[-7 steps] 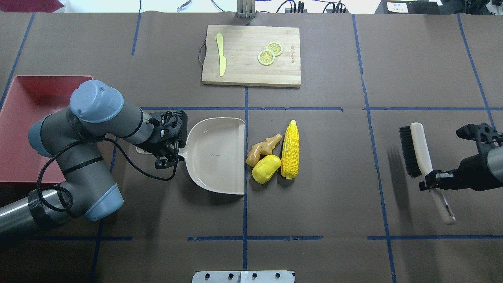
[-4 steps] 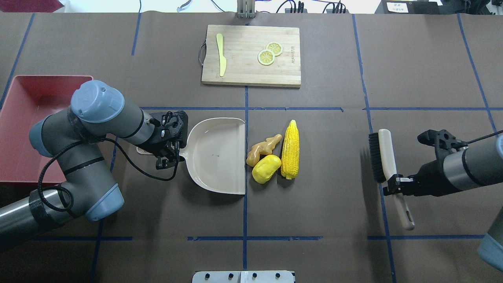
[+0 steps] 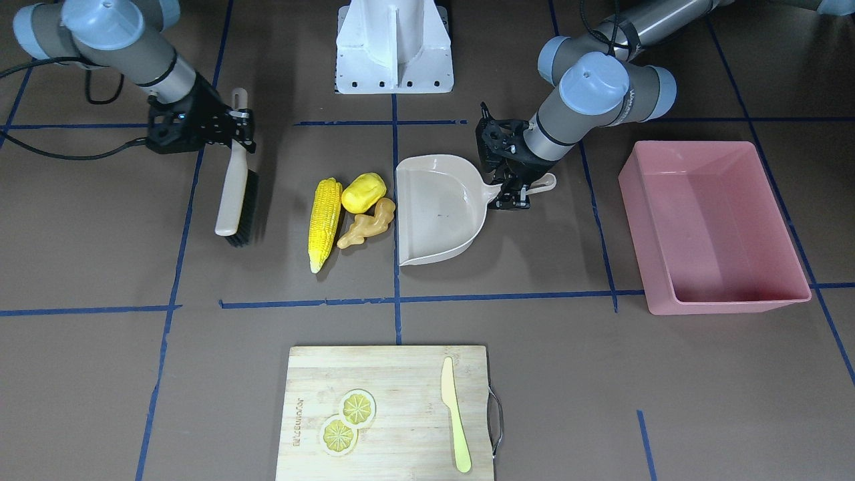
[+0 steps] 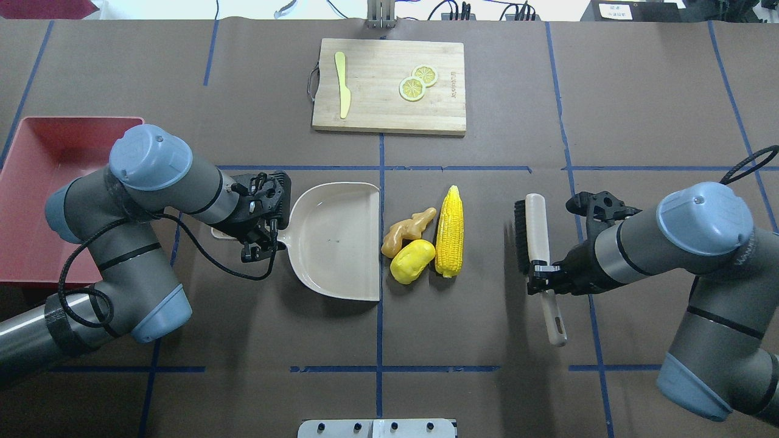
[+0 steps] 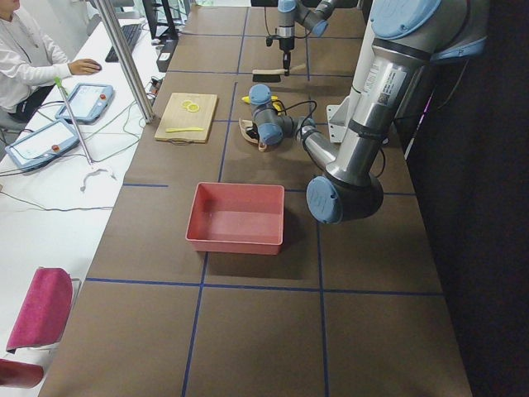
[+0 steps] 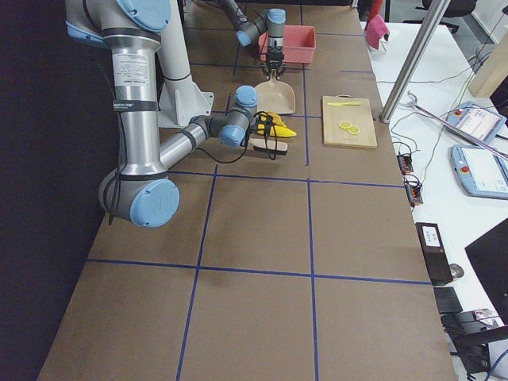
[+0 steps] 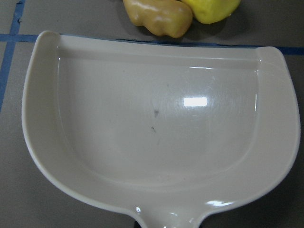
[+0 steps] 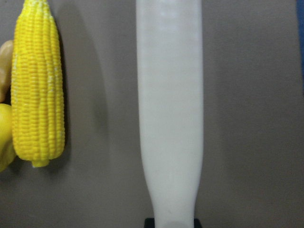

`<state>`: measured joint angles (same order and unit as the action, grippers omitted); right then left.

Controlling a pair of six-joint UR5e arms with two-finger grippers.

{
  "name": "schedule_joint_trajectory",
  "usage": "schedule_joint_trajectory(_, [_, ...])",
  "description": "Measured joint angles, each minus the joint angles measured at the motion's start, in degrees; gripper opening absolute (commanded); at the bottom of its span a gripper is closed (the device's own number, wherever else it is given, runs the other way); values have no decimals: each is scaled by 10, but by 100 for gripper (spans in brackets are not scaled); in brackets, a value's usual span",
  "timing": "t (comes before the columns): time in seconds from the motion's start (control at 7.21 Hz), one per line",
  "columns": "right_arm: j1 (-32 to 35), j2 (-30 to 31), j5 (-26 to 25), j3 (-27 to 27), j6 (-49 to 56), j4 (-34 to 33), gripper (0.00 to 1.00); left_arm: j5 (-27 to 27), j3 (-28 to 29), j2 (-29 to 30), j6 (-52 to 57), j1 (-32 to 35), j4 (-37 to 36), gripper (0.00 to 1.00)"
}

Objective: Sweep and dump trash into bin
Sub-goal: 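Carry the brush with the right gripper toward the corn and ginger, then sweep the corn, ginger and yellow pepper into the dustpan with the brush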

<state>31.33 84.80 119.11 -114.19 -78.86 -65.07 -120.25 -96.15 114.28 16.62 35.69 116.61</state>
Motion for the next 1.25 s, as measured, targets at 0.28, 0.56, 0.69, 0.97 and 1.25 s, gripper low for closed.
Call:
schedule_joint_trajectory(0.28, [-33,-47,-24,12,-14,-28,0,-1,0,0,0,0,0,0])
schedule_joint_trajectory(0.56, [-47,-88,-36,36,-20,-46,0,-1,-1,0,0,0,0,0])
schedule_joint_trajectory(0.69, [-50,-113,-41,52,-26,-56,0,-1,-1,0,0,0,0,0])
schedule_joint_trajectory(0.97, [-60,-142,-55,80,-31,-64,0,-2,-2,0,0,0,0,0])
schedule_joint_trajectory(1.25, [-65,-158,-66,90,-31,-66,0,-2,-4,-1,0,0,0,0])
